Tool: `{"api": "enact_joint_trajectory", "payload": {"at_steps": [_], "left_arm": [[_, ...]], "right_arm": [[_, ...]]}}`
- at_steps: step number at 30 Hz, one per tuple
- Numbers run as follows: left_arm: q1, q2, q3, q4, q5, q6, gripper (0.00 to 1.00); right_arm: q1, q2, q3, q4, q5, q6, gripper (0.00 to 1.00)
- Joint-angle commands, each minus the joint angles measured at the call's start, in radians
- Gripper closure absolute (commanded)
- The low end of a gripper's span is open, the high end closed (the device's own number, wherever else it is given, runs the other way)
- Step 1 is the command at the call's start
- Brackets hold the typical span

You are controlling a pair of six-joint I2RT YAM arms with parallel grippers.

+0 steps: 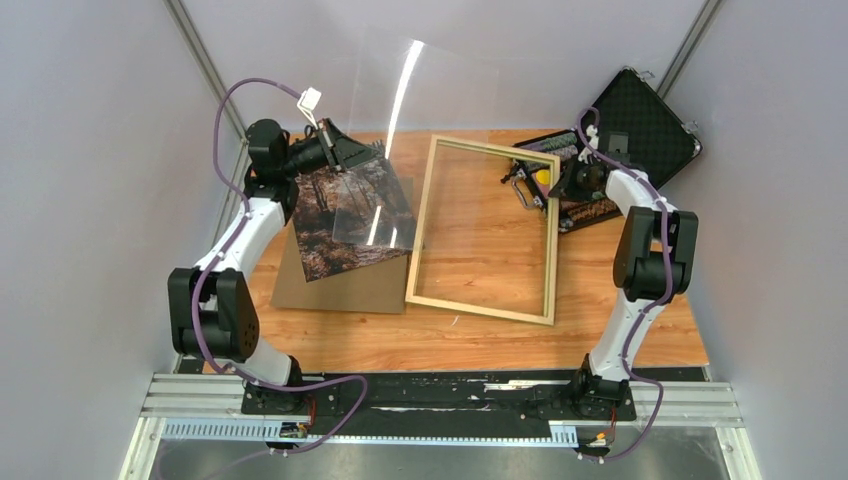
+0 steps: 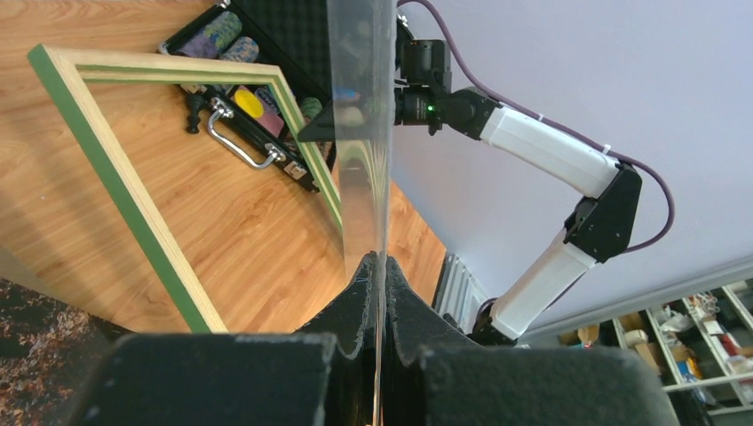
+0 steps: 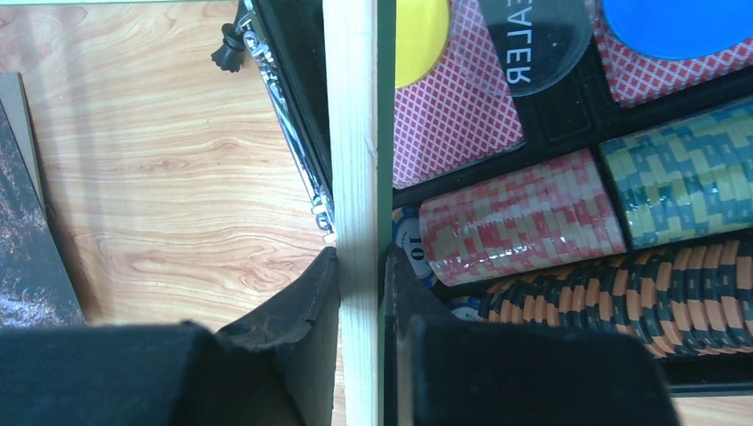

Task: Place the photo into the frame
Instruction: Move the photo frame to the center of the board.

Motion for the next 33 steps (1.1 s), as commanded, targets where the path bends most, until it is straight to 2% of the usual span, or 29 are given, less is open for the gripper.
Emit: {"api": "enact_joint_trajectory", "payload": {"at_steps": [1, 15, 28, 33], "left_arm": [[0.004, -0.074, 0.03, -0.034, -0.008, 0.085, 1.0], [0.045, -0.106, 0.012, -0.036, -0.012, 0.078, 1.0], [0.059, -0.129, -0.04, -0.078, -0.034, 0.127, 1.0], [0.06, -0.14, -0.054, -0.135, -0.043, 0.187, 1.0]], "right_arm": [[0.018, -0.034, 0.041, 0.004, -0.046, 0.054, 1.0], [0.17, -0.01, 0.092, -0.022, 0.007, 0.086, 1.0], [0.289, 0.138, 0.18, -0.022, 0.003, 0.113, 1.0], [0.306, 0.203, 0.243, -0.025, 0.02, 0.108, 1.0]]}}
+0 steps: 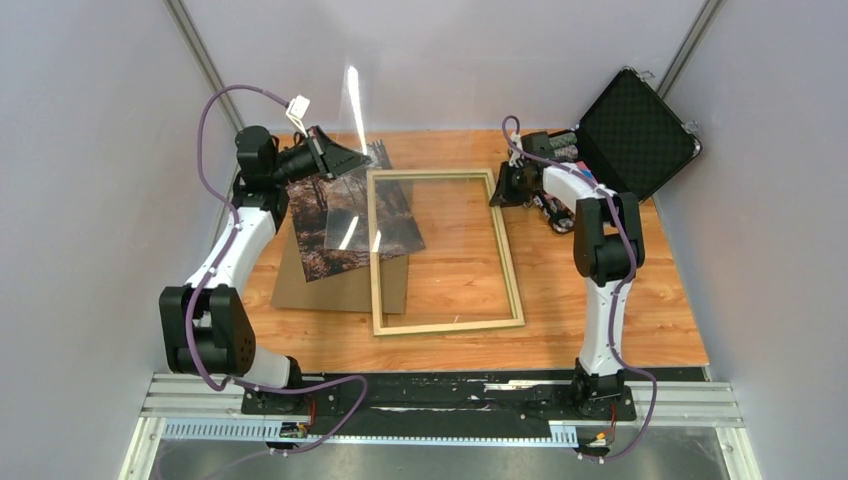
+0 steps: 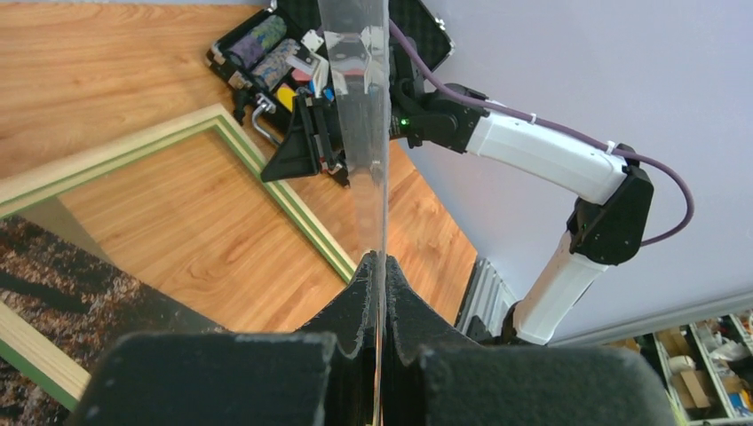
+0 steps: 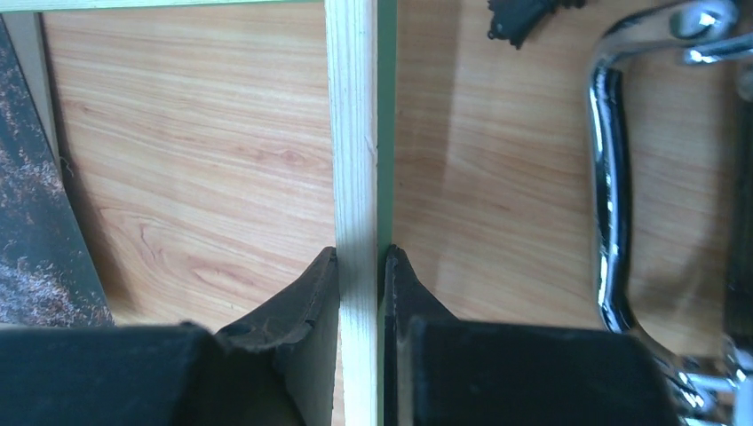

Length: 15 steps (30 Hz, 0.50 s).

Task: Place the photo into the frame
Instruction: Move the photo frame to the center of the board.

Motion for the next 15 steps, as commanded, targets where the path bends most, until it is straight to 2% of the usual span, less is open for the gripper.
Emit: {"api": "enact_joint_trajectory", "payload": {"at_steps": [1, 7, 12, 15], "left_arm": [[0.006, -0.051, -0.007, -0.037, -0.02, 0.078, 1.0], [0.005, -0.054, -0.042, -0.054, -0.053, 0.116, 1.0], [0.004, 0.001, -0.086, 0.03, -0.093, 0.022, 1.0], [0.0, 0.049, -0.09, 0.079, -0.096, -0.043, 1.0]], "right_arm": [[0.011, 0.032, 0.099, 0.016, -0.018, 0.047, 1.0], [-0.001, 0.054, 0.107, 0.011, 0.06, 0.022, 0.97], [-0.012, 0.062, 0.125, 0.009, 0.065, 0.026, 0.93], [-0.011, 0.072, 0.139, 0.006, 0.065, 0.029, 0.85]]}}
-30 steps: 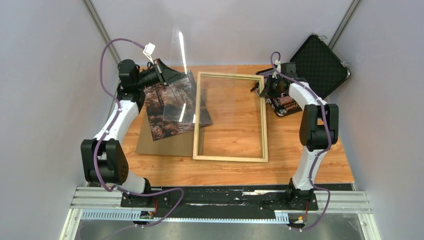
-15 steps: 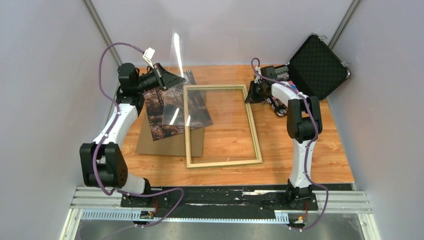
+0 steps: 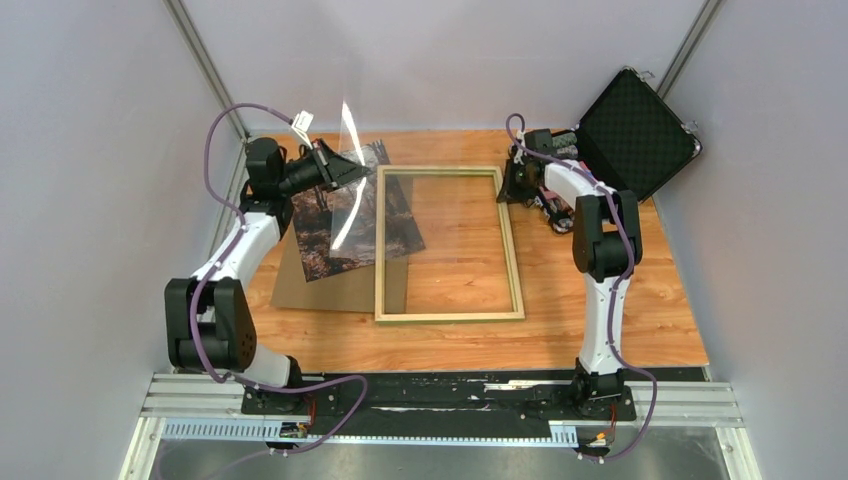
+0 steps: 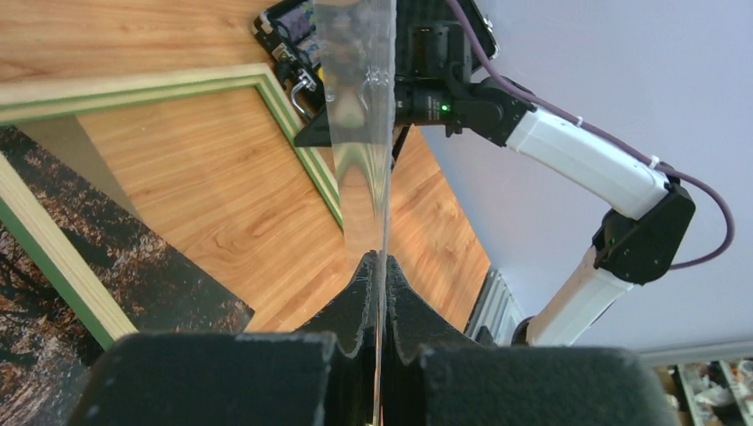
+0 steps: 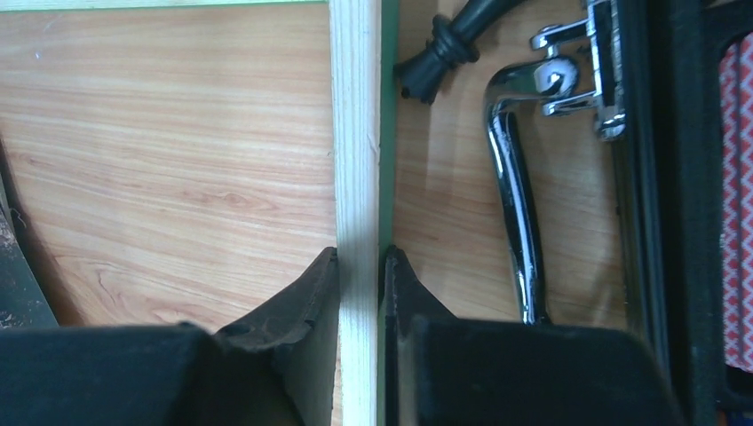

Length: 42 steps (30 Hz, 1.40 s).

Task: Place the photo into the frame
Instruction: Move the photo frame to the center of the board, then place the photo frame item in the photo frame.

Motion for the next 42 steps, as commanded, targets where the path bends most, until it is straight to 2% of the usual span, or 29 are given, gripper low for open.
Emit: {"api": "enact_joint_trajectory", "payload": {"at_steps": [1, 6, 10, 17, 23, 29, 42], "left_arm": [[-0.003, 0.068, -0.001, 0.121, -0.029, -0.088, 1.0], [-0.021, 0.14, -0.007, 0.129, -0.031, -0.125, 1.0], [-0.035, 0.191, -0.031, 0.179, -0.024, -0.175, 1.0], [-0.049, 0.192, -0.093, 0.249, -0.04, -0.24, 1.0], [-0.108, 0.183, -0.132, 0.262, -0.056, -0.257, 1.0], [-0.146, 0.215, -0.206, 0.41, -0.087, -0.396, 1.0], [-0.219, 0.268, -0.251, 0.491, -0.17, -0.482, 1.0]], "right_arm": [[-0.005, 0.011, 0.074, 0.028, -0.017, 0.029, 0.81], [-0.007, -0.005, 0.072, 0.018, -0.024, 0.03, 0.52], [-0.012, -0.049, 0.042, 0.018, -0.044, 0.032, 0.44], [-0.053, -0.166, -0.041, 0.021, -0.093, 0.038, 0.41], [-0.11, -0.229, -0.124, 0.043, -0.245, 0.025, 0.42], [-0.141, -0.267, -0.207, 0.079, -0.349, -0.001, 0.42], [-0.179, -0.337, -0.334, 0.14, -0.424, -0.03, 0.43]]}}
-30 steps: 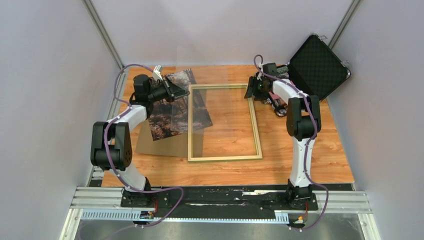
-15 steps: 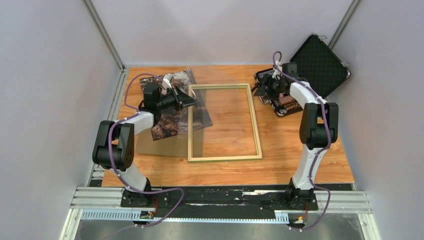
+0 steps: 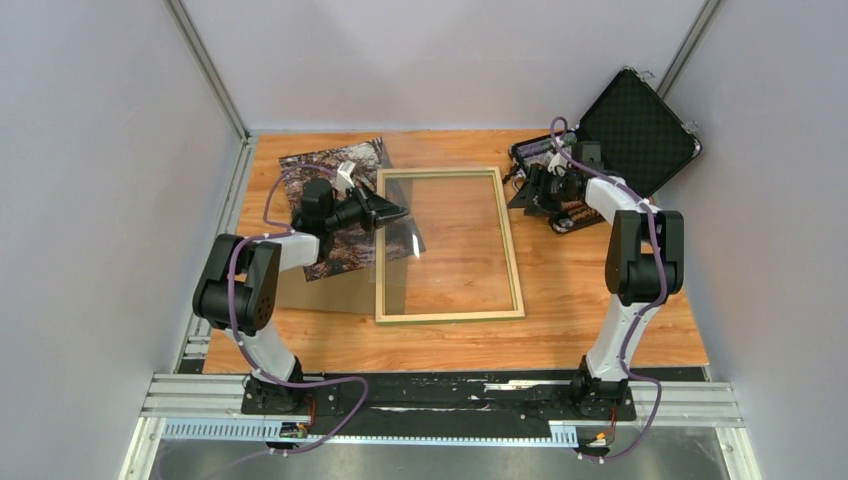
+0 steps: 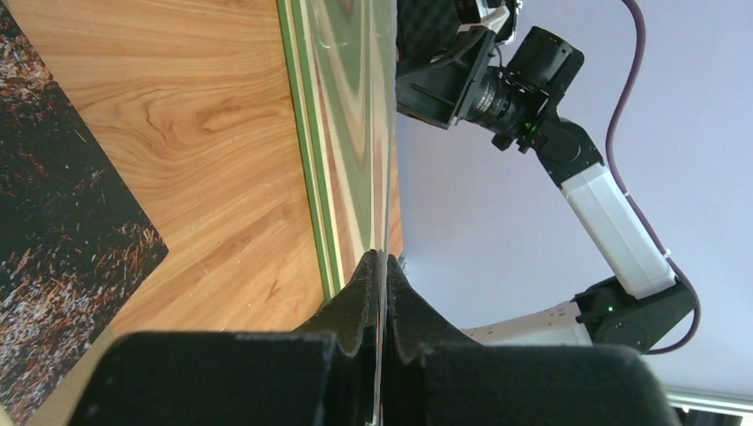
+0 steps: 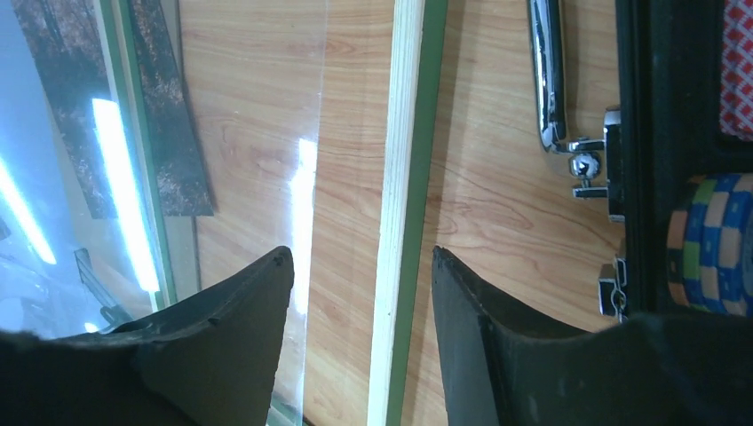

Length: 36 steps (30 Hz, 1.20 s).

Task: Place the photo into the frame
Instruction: Place the photo frame item in the photo frame.

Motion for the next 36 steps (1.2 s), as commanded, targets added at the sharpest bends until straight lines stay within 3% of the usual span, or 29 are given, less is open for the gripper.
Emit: {"api": "enact_joint_trajectory", "payload": {"at_steps": [1, 36], "left_arm": [[-0.026, 0.013, -0.013, 0.109, -0.038, -0.046, 1.0], [-0.082, 0.06, 0.003, 0.134, -0.062, -0.007, 1.0]], "right_arm": [[-0.013, -0.08, -0.035, 0.08, -0.037, -0.016, 0.43], [-0.011, -0.085, -0.104, 0.132, -0.051, -0.002, 0.45]]}}
